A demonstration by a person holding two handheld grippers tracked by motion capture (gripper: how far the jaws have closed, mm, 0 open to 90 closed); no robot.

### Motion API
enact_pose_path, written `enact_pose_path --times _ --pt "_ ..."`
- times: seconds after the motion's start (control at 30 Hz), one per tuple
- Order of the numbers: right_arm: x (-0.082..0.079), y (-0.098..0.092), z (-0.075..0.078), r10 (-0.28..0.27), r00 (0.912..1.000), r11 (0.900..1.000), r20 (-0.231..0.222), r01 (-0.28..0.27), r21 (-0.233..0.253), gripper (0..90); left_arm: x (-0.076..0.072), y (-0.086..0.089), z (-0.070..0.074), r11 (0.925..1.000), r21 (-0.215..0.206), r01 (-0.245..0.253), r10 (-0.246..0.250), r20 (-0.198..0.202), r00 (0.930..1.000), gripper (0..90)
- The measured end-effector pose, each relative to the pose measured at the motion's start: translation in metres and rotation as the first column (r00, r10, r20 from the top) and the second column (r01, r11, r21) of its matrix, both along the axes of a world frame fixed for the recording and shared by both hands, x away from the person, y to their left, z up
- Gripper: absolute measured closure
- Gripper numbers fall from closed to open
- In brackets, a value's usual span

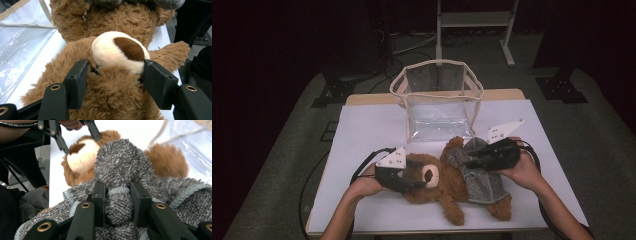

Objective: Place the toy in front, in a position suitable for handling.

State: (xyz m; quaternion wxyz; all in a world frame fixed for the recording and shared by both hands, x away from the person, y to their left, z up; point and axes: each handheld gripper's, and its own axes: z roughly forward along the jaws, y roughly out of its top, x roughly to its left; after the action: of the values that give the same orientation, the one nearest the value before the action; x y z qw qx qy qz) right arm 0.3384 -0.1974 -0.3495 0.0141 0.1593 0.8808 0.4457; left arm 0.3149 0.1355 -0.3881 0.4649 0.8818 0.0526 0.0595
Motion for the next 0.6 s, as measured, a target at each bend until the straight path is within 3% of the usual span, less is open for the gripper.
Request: enact_pose_path --times 0.17,0.3,0.43,0.6 --pt "0.01 0.031 -0.002 0.046 0.999 0.999 0.002 -0.046 -0.03 67.6 -0.004 -0.001 -0.001 0.9994 0.029 0.02 -0.021 0.019 0.9996 38.4" --pt "0.015 0.041 -0.006 0.053 0.9986 0.998 -0.005 -0.053 -0.036 67.6 -0.005 0.0 -0.002 0.999 0.038 0.024 -0.025 0.025 0.9994 38.3" --pt "0.015 0.026 -0.005 0.022 0.9997 1.0 -0.012 -0.022 -0.011 67.8 -0.005 -0.001 -0.001 0.9989 0.04 0.024 -0.025 0.027 0.9993 38.3" --pt "0.013 -0.009 -0.009 -0.04 0.9988 0.999 -0.029 0.041 0.021 67.9 -0.004 -0.001 -0.002 0.9993 0.031 0.022 -0.022 0.022 0.9995 38.4"
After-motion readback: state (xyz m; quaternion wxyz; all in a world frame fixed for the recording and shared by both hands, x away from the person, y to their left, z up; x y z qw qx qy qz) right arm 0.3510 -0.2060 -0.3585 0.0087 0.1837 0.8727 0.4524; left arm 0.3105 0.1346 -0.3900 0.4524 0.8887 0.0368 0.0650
